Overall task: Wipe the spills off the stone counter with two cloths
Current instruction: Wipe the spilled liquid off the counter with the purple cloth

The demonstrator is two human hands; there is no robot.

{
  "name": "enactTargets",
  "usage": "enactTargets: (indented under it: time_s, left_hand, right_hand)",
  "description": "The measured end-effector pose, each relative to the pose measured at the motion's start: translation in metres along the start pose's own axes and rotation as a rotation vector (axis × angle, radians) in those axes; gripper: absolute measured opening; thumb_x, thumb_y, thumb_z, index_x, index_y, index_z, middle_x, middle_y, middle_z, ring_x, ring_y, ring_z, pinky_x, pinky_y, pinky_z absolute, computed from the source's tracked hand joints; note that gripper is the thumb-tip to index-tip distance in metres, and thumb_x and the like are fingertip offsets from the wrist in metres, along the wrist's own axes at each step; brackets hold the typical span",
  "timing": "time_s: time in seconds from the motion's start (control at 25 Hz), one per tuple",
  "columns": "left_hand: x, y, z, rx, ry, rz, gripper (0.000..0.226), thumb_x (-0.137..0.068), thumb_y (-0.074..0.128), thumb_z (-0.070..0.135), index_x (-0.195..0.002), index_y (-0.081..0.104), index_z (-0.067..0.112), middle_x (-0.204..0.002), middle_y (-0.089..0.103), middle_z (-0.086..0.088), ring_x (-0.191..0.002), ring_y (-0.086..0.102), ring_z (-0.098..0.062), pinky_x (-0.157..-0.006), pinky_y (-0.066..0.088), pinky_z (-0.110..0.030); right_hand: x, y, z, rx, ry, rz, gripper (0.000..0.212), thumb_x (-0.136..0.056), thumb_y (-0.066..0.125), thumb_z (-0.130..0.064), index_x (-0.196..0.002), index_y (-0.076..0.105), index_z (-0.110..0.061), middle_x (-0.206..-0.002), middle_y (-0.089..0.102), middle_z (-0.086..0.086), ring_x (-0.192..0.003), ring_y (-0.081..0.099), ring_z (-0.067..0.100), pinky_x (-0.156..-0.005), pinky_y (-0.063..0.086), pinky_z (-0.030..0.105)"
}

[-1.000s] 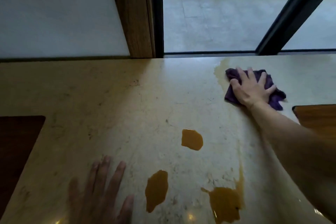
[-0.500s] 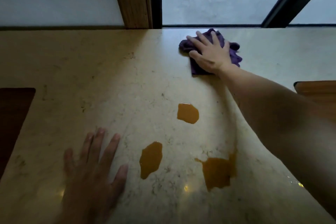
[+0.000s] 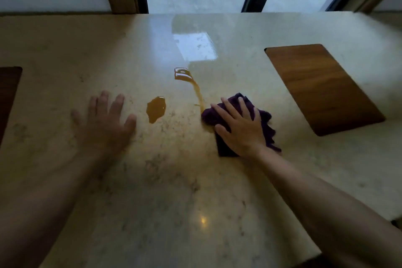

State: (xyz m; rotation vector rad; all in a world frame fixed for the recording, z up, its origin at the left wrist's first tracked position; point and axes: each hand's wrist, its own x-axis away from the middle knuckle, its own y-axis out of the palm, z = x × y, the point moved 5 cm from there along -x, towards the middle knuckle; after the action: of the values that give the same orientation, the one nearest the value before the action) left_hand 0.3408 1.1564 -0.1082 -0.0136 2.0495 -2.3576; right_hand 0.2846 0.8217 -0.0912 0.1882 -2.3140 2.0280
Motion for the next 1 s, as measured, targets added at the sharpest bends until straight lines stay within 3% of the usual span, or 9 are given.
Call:
enactTargets:
  time_s: [0.16, 0.28, 0.44, 0.6, 0.76, 1.0]
  left_hand:
    - [-0.002, 0.000, -0.001, 0.037, 0.041, -0.014, 0.072, -0.088, 0.019, 0.064, -0.151, 0.025, 0.030, -0.163, 0.018, -0.012, -0.150, 0.013, -0.031, -0.112, 0.008, -0.073]
    - [-0.003, -0.002, -0.003, 0.035, 0.044, -0.008, 0.074, -0.088, 0.015, 0.065, -0.152, 0.023, 0.029, -0.164, 0.016, -0.011, -0.151, 0.011, -0.032, -0.113, 0.005, -0.071]
    - [-0.001, 0.001, -0.005, 0.008, 0.037, -0.015, 0.077, -0.086, 0.011, 0.066, -0.153, 0.020, 0.030, -0.165, 0.013, -0.011, -0.152, 0.009, -0.032, -0.114, 0.004, -0.071]
    - [-0.002, 0.000, -0.001, 0.021, 0.031, -0.028, 0.074, -0.087, 0.014, 0.064, -0.153, 0.020, 0.030, -0.165, 0.013, -0.011, -0.152, 0.008, -0.032, -0.114, 0.004, -0.071]
    - [-0.004, 0.000, -0.003, 0.023, 0.017, -0.024, 0.076, -0.085, 0.012, 0.065, -0.154, 0.019, 0.032, -0.166, 0.012, -0.009, -0.153, 0.007, -0.030, -0.115, 0.004, -0.069]
    - [-0.003, 0.000, -0.002, -0.018, -0.001, -0.026, 0.074, -0.087, 0.016, 0.064, -0.153, 0.023, 0.032, -0.165, 0.018, -0.008, -0.152, 0.014, -0.030, -0.115, 0.011, -0.067]
  right_hand:
    - [0.143, 0.020, -0.002, -0.027, 0.179, -0.050, 0.062, -0.091, 0.012, -0.066, -0.150, -0.003, -0.054, -0.162, -0.011, -0.017, -0.150, -0.018, 0.020, -0.118, -0.008, 0.057]
    - [0.213, 0.035, -0.025, -0.076, 0.363, 0.003, 0.061, -0.091, 0.014, -0.064, -0.149, -0.002, -0.055, -0.162, -0.006, -0.017, -0.151, -0.014, 0.021, -0.118, -0.003, 0.058]
    - [0.238, 0.052, -0.069, -0.113, 0.547, 0.060, 0.061, -0.090, 0.018, -0.064, -0.148, 0.000, -0.056, -0.162, 0.001, -0.017, -0.151, -0.004, 0.025, -0.116, 0.003, 0.063]
    - [0.208, 0.053, -0.097, -0.107, 0.647, 0.066, 0.063, -0.090, 0.021, -0.061, -0.151, 0.011, -0.048, -0.163, 0.004, -0.013, -0.151, 0.002, 0.033, -0.112, 0.007, 0.069]
    - [0.114, 0.040, -0.102, -0.088, 0.618, 0.028, 0.063, -0.095, 0.015, -0.061, -0.153, -0.005, -0.046, -0.163, -0.017, -0.010, -0.149, -0.017, 0.034, -0.112, -0.003, 0.069]
    - [-0.061, 0.014, -0.085, -0.123, 0.543, 0.148, 0.064, -0.094, 0.023, -0.060, -0.154, 0.012, -0.043, -0.166, 0.005, -0.004, -0.149, -0.008, 0.039, -0.109, -0.003, 0.074]
